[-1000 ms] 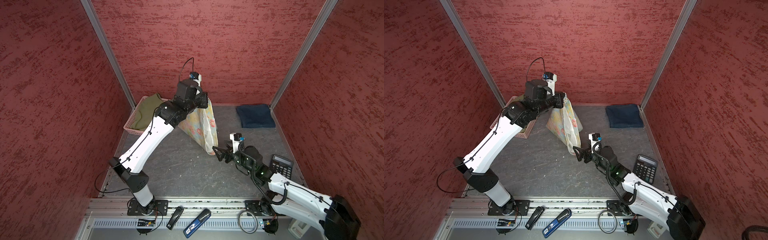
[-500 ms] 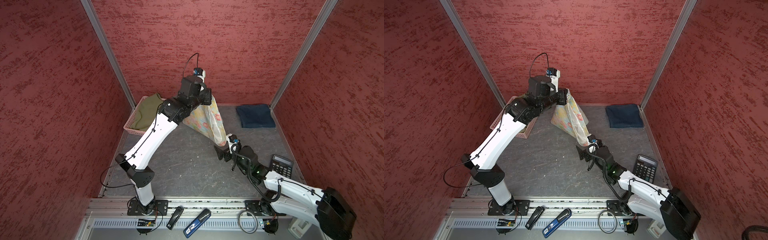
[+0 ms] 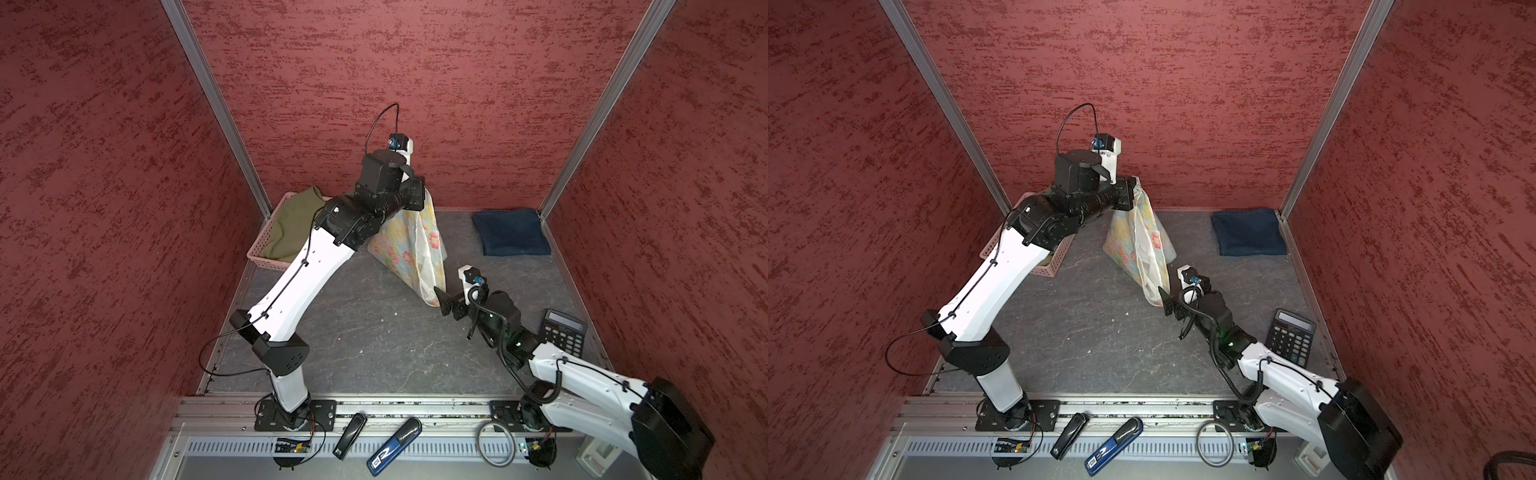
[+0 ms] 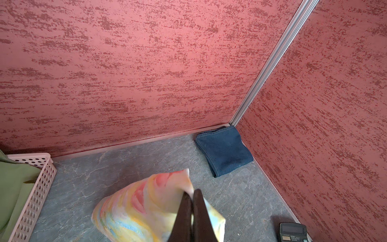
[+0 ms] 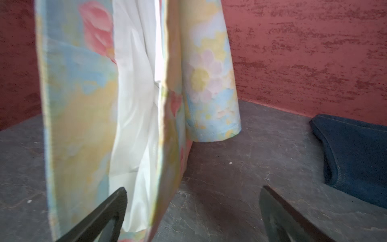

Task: Fold and stack the skirts

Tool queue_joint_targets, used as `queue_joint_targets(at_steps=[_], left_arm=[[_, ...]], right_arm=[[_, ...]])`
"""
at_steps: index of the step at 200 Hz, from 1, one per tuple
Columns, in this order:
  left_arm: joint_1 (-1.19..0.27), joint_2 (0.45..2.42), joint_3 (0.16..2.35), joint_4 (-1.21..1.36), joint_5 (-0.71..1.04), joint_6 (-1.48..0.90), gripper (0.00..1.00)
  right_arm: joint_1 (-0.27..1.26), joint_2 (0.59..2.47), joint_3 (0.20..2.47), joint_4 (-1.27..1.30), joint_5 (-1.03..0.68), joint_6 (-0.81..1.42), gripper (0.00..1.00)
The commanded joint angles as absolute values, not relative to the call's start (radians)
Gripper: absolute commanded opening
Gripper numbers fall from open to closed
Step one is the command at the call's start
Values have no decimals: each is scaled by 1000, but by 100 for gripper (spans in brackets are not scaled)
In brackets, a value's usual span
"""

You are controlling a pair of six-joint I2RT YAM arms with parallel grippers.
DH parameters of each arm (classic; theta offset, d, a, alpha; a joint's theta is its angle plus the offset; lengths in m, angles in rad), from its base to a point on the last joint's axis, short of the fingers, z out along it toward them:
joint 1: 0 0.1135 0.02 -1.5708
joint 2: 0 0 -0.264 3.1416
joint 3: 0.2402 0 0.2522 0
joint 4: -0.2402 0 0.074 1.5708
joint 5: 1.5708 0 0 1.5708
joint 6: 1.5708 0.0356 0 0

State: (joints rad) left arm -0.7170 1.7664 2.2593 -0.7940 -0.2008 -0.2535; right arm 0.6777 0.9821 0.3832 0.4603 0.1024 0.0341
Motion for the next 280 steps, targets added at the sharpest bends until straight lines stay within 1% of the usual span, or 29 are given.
queue_joint_targets(at_steps=[1,20,36,54,69,98,131,172,227,237,250,254,255,268,272,280], left_arm=[[-719,1776,2289,-770,-208,-239,0],[-721,1776,2289,-761,-207,-239,0],[-722,1776,2292,-759,-213,-237,0],[-724,1783,2311,-768,-218,-232,0],[-724,1794,2335,-778,-220,-223,0],[-723,1811,2357,-780,-221,-219,0],[-726,1828,2386,-781,-214,-219,0],[-729,1857,2449,-808,-217,-207,0],[-729,1869,2468,-805,-218,-203,0],[-730,1871,2474,-809,-215,-202,0],[-729,1876,2480,-811,-213,-202,0],[-729,1877,2482,-811,-212,-202,0],[-729,1877,2482,-811,-212,-202,0],[-729,1876,2483,-810,-213,-203,0],[-730,1875,2481,-810,-213,-203,0],[-728,1875,2483,-810,-214,-202,0]], right_arm=[[676,953,387,476,-61,103,99],[678,1000,414,470,-67,150,99],[678,1040,444,430,16,162,99],[678,1034,446,395,105,180,99],[678,1005,438,393,69,176,99],[678,950,409,448,-59,164,99],[678,1015,446,429,-115,94,99],[679,1083,472,464,-115,62,99],[681,1135,468,514,18,54,99],[679,1135,455,541,32,45,97],[678,1149,459,557,31,37,89],[679,1159,468,555,27,36,84],[679,1159,468,555,27,36,84],[679,1189,498,548,1,37,61],[679,1196,504,546,-3,40,53],[679,1202,511,546,-4,48,31]])
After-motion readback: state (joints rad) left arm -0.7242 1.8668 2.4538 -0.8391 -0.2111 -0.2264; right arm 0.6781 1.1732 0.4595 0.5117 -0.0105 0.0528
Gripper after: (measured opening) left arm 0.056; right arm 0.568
